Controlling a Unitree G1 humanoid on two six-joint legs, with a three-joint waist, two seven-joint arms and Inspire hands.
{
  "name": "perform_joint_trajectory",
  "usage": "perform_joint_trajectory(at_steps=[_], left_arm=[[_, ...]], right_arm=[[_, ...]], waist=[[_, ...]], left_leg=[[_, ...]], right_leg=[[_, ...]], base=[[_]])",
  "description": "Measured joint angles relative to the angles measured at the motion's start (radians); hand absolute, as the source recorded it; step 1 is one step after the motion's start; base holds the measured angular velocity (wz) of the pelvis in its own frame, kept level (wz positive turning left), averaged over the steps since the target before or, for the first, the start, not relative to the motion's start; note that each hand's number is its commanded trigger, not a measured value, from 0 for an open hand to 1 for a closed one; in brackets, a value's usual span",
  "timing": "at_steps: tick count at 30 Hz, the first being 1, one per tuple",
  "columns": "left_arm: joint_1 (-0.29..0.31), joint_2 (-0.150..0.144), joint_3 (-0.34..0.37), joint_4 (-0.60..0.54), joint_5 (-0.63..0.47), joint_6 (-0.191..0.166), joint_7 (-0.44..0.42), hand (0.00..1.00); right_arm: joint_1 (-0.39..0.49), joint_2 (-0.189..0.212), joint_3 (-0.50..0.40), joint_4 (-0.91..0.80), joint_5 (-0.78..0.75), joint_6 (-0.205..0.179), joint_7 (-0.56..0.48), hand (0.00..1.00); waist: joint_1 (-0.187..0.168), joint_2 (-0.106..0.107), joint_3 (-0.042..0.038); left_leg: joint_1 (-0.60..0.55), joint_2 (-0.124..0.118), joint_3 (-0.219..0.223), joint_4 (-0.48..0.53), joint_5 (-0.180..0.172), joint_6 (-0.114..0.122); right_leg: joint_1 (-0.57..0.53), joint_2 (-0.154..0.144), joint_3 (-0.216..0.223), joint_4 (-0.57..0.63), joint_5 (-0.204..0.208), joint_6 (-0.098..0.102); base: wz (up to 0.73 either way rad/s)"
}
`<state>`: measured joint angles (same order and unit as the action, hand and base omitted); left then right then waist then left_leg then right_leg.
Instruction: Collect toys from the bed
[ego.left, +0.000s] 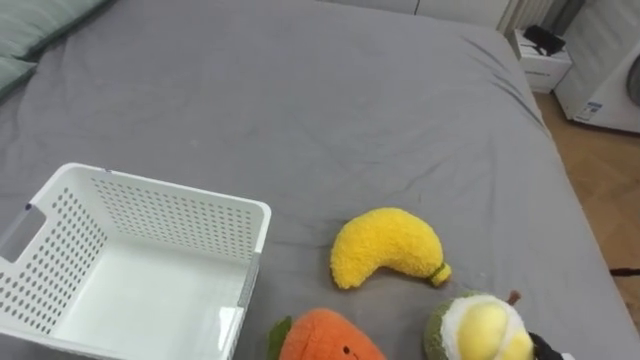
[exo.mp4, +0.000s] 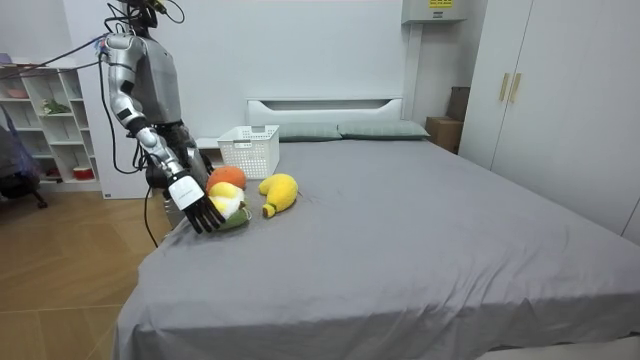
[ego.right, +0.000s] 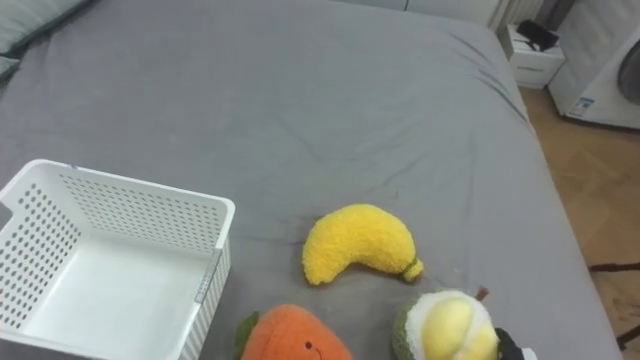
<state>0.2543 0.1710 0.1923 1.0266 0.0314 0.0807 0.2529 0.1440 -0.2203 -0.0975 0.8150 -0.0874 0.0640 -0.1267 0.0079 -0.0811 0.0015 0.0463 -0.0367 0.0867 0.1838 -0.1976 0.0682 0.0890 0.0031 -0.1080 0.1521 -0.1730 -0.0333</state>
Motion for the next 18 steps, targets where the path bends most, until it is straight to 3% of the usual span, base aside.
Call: perform_joint_trajectory(at_steps=[9, 10, 12, 18], left_arm=[[0.000, -0.001, -0.001, 0.014, 0.002, -0.007, 0.008, 0.00], [-0.002, -0.001, -0.001, 0.014, 0.004, -0.007, 0.013, 0.00], [-0.003, -0.001, -0.001, 0.015, 0.012, -0.007, 0.022, 0.00], [-0.011, -0.001, -0.001, 0.010, 0.050, -0.007, 0.029, 0.00]], right_arm=[[0.000, 0.002, 0.022, 0.003, -0.071, -0.001, -0.013, 0.00], [0.001, 0.002, 0.038, 0.003, -0.072, -0.001, -0.022, 0.55], [0.002, 0.006, 0.046, 0.002, -0.072, -0.001, -0.024, 1.00], [0.004, 0.007, 0.060, -0.008, -0.072, -0.001, -0.037, 1.00]], waist=[[0.009, 0.009, -0.0004], [0.010, 0.009, -0.0001], [0.012, 0.009, -0.0001], [0.027, 0.008, -0.0004]], left_leg=[[0.000, 0.000, -0.005, 0.003, 0.000, 0.000], [-0.001, 0.000, -0.005, 0.003, 0.000, 0.000], [-0.001, 0.000, -0.006, 0.004, 0.000, 0.000], [-0.003, -0.001, -0.005, 0.005, 0.000, 0.000]], right_leg=[[0.004, 0.000, -0.004, 0.001, 0.001, 0.000], [0.006, 0.000, -0.006, 0.001, 0.001, 0.000], [0.008, -0.001, -0.007, 0.000, 0.001, 0.000], [0.007, -0.001, -0.006, -0.002, 0.000, 0.000]], base=[[0.00], [0.00], [0.00], [0.00]])
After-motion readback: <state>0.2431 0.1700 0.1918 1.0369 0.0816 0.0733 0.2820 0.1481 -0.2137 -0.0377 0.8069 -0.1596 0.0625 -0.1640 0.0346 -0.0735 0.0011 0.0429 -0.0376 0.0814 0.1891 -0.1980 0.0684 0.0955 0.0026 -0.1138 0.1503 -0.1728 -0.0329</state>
